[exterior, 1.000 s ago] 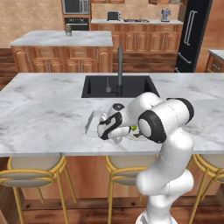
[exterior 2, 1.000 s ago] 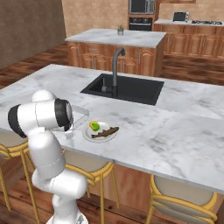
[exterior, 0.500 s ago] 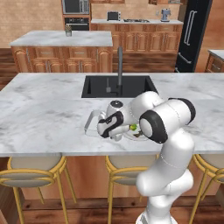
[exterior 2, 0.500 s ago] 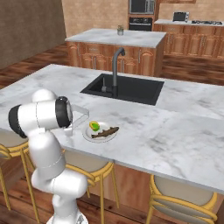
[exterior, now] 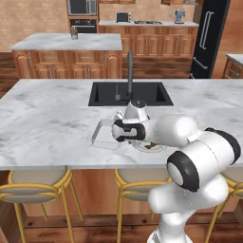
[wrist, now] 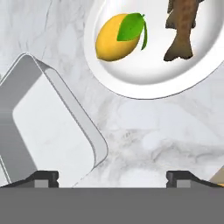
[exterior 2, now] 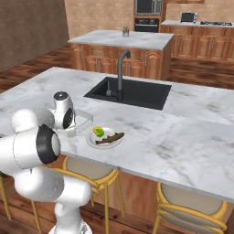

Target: Retrieve the tupperware and aluminum foil from the cabinet and place them on the dining counter near the plate with fish and lemon to prepare for storing leftovers.

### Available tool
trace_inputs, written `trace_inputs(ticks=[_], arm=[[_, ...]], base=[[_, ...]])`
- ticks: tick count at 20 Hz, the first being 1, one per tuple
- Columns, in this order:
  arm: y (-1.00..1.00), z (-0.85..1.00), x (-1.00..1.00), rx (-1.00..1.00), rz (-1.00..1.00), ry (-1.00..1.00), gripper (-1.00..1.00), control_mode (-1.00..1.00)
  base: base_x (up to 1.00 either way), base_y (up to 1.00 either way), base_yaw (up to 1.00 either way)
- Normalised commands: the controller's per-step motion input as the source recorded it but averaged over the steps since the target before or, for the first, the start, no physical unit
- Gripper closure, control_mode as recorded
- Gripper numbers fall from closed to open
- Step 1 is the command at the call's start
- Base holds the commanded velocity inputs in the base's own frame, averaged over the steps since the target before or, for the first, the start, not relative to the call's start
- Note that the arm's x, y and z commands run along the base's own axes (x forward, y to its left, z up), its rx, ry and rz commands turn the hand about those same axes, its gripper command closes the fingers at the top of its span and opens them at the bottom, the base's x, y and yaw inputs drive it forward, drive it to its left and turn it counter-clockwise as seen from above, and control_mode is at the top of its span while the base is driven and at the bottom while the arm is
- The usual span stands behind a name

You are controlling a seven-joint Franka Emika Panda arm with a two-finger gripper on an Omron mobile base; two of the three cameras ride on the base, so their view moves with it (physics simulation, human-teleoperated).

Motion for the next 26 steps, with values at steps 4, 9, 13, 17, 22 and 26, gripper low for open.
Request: trace_inputs(ticks=[4,9,13,17,22,26], arm=[[-0.74,0.97,-0.96,0.00,0.00,0.00,-1.00,-1.00],[-0.76,0.81,-1.00,0.03,0.00,0.00,-1.00,-1.00],[-0.43,0.77,-1.00,0.00,0.00,-0.02,-1.00,-1.00],[-0.18,0.93,-0.94,0.00,0.00,-0.03,-1.00,-1.00],[0.00,0.60,-0.70,0.00,0.01,-0.02,-1.00,-1.00],[0.00,0.15,-0.12,0.00,0.00,0.00,-1.00,1.00]], base=[[0.00,0.00,0.00],[0.00,0.00,0.00],[0.00,0.00,0.00],[0.00,0.00,0.00],[0.00,0.00,0.00],[-0.38,0.00,0.02]])
